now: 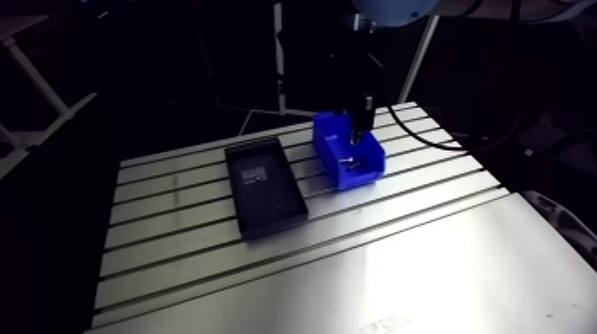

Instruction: Pick up the M10 bolt from the tray and put it into the blue bin.

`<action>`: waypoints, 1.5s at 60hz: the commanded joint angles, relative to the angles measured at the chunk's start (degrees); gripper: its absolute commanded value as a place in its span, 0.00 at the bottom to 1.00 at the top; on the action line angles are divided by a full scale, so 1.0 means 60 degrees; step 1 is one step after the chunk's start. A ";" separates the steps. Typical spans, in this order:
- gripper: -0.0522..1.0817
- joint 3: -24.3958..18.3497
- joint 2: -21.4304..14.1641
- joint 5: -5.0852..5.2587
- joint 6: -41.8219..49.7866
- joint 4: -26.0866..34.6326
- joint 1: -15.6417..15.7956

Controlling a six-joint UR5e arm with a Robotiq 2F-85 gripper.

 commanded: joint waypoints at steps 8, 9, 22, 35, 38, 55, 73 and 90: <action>0.05 -0.1619 -0.1026 0.0186 0.1867 0.2672 0.0029; 0.05 -0.1619 -0.1026 0.0186 0.1867 0.2672 0.0029; 0.05 -0.2947 -0.1264 0.0420 0.5602 0.4921 0.0362; 0.05 -0.3501 -0.1571 0.0420 0.9263 0.5454 0.0785; 0.05 -0.3564 -0.1673 0.0435 1.0152 0.5503 0.0924; 0.05 -0.3943 -0.1988 0.0295 1.3682 0.6081 0.2341; 0.05 -0.3883 -0.2580 0.0187 1.4858 0.6106 0.2060; 0.05 -0.3610 -0.2756 0.0188 1.5627 0.6111 0.2055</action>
